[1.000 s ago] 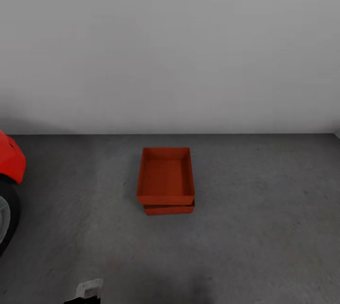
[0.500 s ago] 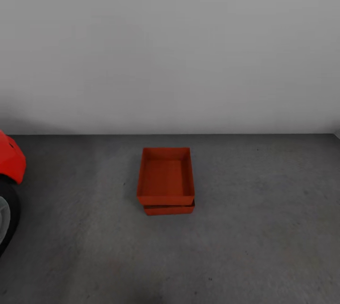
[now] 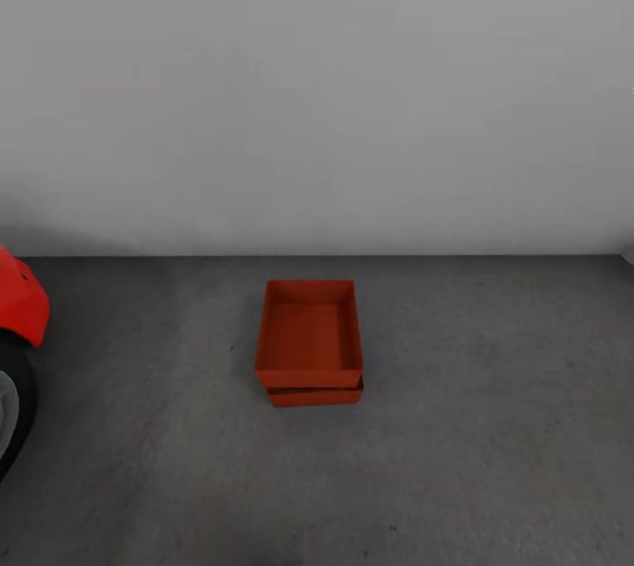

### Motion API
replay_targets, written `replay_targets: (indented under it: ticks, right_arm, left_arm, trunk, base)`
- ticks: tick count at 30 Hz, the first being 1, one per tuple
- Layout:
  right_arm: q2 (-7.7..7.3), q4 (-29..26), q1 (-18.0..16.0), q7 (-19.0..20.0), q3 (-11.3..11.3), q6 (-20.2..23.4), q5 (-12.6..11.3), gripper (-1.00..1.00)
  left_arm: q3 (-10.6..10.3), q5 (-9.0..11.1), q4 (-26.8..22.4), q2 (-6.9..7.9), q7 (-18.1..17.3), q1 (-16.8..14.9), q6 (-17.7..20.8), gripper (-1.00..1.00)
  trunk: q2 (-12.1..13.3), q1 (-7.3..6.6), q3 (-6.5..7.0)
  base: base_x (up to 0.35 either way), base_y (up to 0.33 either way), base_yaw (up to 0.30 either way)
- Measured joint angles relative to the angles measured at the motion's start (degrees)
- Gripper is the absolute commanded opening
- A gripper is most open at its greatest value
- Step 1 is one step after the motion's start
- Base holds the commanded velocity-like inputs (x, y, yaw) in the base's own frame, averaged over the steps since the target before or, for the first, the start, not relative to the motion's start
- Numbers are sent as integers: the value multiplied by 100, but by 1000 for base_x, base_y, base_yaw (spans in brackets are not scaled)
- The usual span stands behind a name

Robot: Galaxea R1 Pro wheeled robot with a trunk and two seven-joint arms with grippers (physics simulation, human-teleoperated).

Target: Move the two storage containers from the living room to the garage. In the garage, place one container on the floor and stack the other container on top of it (either order is fine).

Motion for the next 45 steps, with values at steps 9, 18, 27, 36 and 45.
replay_targets:
  ticks: [9, 18, 27, 36, 45]
  right_arm:
    - [-1, 0, 1, 100, 0, 14, -7, 100]
    - [-15, 0, 88, 194, 0, -15, -3, 100]
    - [-8, -2, 121, 232, 0, -16, 0, 100]
    - [-5, -5, 120, 226, 0, -21, -7, 100]
    - [0, -4, 122, 225, 0, -15, -8, 100]
  left_arm:
    - [-2, -20, -9, 1, 0, 0, -5, 100]
    - [-1, -20, -9, 0, 0, 0, -6, 100]
    - [-1, -19, -9, 0, 0, 2, -5, 100]
    - [-1, -19, -9, 0, 0, 1, -5, 100]
    - [-1, -19, -9, 0, 0, 1, -7, 100]
  trunk:
    - [0, 0, 83]
    - [0, 0, 165]
    - [0, 0, 248]
    - [0, 0, 331]
    - [0, 0, 414]
  base:
    - [0, 0, 0]
    - [0, 0, 0]
    - [0, 0, 0]
    - [0, 0, 0]
    - [0, 0, 0]
